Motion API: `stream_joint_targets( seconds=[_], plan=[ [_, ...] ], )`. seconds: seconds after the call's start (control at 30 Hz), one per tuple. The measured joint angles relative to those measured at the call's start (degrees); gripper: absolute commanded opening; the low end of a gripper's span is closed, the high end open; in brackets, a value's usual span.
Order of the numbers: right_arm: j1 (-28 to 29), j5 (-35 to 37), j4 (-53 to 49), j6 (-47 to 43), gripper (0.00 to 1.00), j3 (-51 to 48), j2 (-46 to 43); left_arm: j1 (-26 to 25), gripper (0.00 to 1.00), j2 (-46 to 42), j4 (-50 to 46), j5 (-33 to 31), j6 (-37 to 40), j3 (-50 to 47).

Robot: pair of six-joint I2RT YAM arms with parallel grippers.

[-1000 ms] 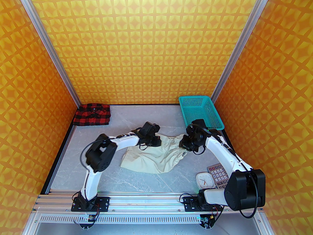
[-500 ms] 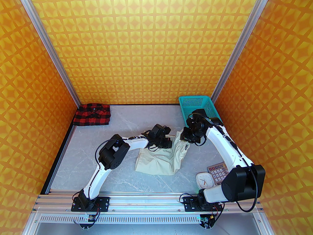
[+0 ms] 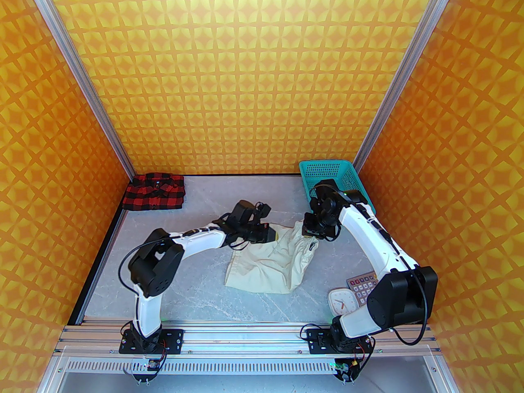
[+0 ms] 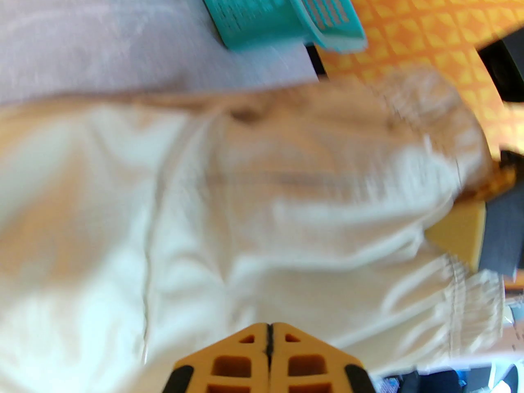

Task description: Fold and stack the mixed laundry pile

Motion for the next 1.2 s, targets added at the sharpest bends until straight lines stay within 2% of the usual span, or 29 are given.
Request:
stream_joint_targets(
  seconds=[0.17, 0.37, 0.7, 0.9, 1.03, 1.2],
  plan=[
    [2.2, 0.7, 0.0, 1.2, 0.15, 0.7, 1.2, -0.2, 0.0, 1.3, 4.2, 4.6, -4.5, -4.7],
    [5.1, 1.5, 0.0, 3.0, 0.16, 1.9, 3.0, -2.5, 0.0, 7.3, 10.4, 7.3, -9.5, -4.9],
    [10.0, 1.9, -0.7, 6.4, 0.17, 9.0, 8.0, -5.1, 0.0, 13.0, 15.2, 8.7, -13.3, -3.2],
    [10.4, 2.0, -2.3, 6.4, 0.17, 16.0, 11.3, -6.0, 0.0, 14.3, 18.8, 8.8, -16.1, 0.8],
    [10.5, 2.4, -2.7, 6.4, 0.17, 16.4, 11.7, -6.0, 0.0, 15.1, 22.5, 8.7, -18.6, 1.2],
    [12.1, 3.0, -2.9, 5.9, 0.17, 15.5, 11.7, -4.4, 0.08, 12.7, 24.0, 7.8, -19.1, -3.8]
  ],
)
